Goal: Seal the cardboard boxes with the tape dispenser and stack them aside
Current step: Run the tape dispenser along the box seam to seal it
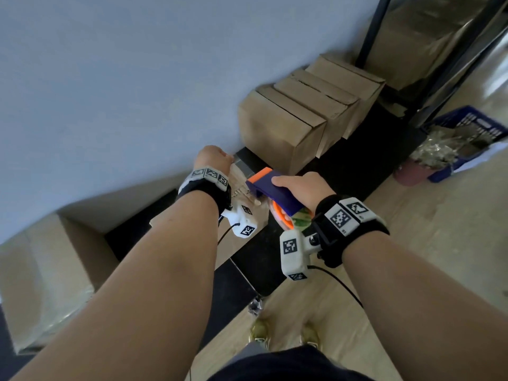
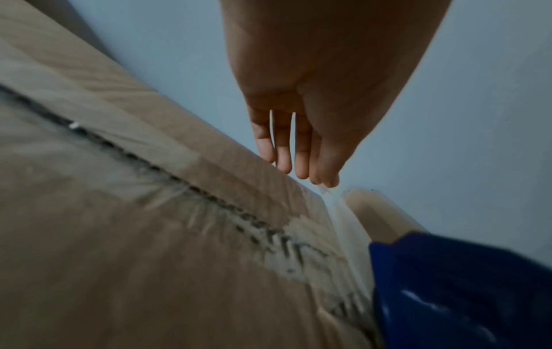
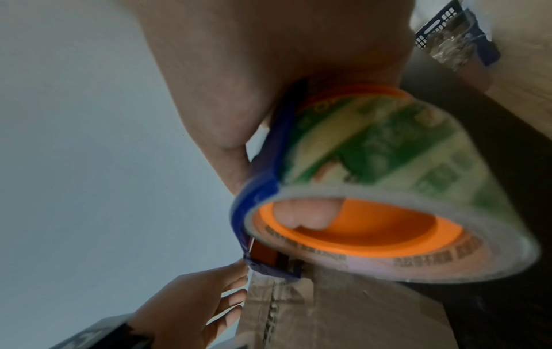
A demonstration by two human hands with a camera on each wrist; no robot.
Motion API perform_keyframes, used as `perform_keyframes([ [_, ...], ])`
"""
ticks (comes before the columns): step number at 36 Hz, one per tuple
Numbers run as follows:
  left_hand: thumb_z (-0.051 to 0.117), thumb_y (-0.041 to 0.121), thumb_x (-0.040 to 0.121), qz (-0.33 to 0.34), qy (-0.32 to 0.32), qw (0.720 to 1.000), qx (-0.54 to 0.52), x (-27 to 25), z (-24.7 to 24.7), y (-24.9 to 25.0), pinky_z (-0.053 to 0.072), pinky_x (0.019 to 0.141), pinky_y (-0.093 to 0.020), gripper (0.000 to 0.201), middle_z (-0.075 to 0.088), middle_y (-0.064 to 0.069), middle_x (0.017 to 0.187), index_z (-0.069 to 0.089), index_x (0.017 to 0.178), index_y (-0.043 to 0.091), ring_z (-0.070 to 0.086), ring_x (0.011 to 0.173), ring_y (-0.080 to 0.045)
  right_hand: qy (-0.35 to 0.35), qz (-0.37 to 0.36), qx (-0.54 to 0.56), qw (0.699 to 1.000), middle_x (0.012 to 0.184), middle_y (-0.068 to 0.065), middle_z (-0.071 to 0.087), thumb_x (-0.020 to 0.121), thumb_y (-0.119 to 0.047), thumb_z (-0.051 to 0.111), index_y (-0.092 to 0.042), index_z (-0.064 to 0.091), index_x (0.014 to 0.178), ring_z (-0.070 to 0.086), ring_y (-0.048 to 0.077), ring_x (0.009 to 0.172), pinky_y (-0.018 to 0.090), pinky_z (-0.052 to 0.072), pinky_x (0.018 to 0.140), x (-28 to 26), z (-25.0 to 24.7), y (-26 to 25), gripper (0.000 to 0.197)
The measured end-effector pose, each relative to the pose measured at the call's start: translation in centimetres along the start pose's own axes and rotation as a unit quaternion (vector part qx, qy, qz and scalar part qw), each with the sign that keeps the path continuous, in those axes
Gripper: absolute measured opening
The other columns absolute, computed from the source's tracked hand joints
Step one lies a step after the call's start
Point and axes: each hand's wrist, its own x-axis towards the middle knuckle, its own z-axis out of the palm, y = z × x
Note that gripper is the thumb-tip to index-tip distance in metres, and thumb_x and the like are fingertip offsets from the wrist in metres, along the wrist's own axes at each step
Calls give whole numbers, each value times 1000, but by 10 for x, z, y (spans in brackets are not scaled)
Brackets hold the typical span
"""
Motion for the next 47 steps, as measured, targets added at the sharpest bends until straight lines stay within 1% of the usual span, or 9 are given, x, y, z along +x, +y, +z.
perform_keyframes([
  [12,45,34,98,-22,-49,999,2,4,17,-12,41,64,-29,39,62,-14,81,60,77,4,57,79,-31,6,2,-27,1000,99,8,67,83,-43,71,-4,60,106,64,20,87,27,50,74,5,0,1,46],
  [18,27,41,100,-60,-94,992,52,-1,21,-12,40,82,-38,49,57,-22,108,55,107,2,54,97,-34,5,3,-31,1000,103,9,66,83,-42,70,-5,59,111,63,19,88,27,49,75,4,0,2,48],
  [21,39,41,97,-67,-38,995,57,1,21,-11,41,88,-41,48,52,-20,123,52,122,3,51,114,-39,8,2,-34,999,104,9,67,82,-43,71,-4,60,113,63,21,92,31,52,83,3,1,1,51],
  [25,52,21,92,41,53,997,36,-7,19,-11,42,93,-39,28,51,-12,124,58,116,8,48,116,-30,6,-2,-41,999,109,12,66,82,-43,70,-2,59,114,64,25,98,35,53,90,0,0,-1,53],
  [28,44,15,91,115,54,988,88,-18,20,-13,46,87,-39,28,55,-10,113,70,102,11,51,108,-29,4,-3,-37,999,110,13,66,82,-43,71,-2,58,110,64,26,99,39,52,94,-3,-1,-2,51],
  [33,36,15,96,135,26,979,151,-32,27,-20,44,75,-35,29,59,-9,111,63,103,8,58,99,-29,-2,-5,-39,999,108,11,62,83,-42,69,-6,52,96,62,26,101,38,51,95,-7,-2,-5,41],
  [35,39,9,94,136,-9,980,143,-35,35,-26,46,88,-39,33,49,-10,131,52,124,5,50,117,-29,-4,-8,-30,1000,106,12,63,83,-41,70,-7,52,83,63,28,99,40,51,95,-9,-2,-7,39],
  [38,38,10,97,140,-20,972,189,-43,42,-32,27,113,-48,53,19,-9,156,24,148,9,22,142,-30,-10,-13,-26,1000,107,13,65,81,-42,71,-5,55,87,64,30,99,44,51,96,-10,-2,-6,41],
  [47,22,21,104,142,-23,962,233,-50,45,-32,12,117,-47,51,7,-5,161,10,153,14,6,147,-27,-25,-15,-46,999,107,12,64,84,-37,68,-4,60,93,61,26,102,41,49,98,-20,-15,5,35],
])
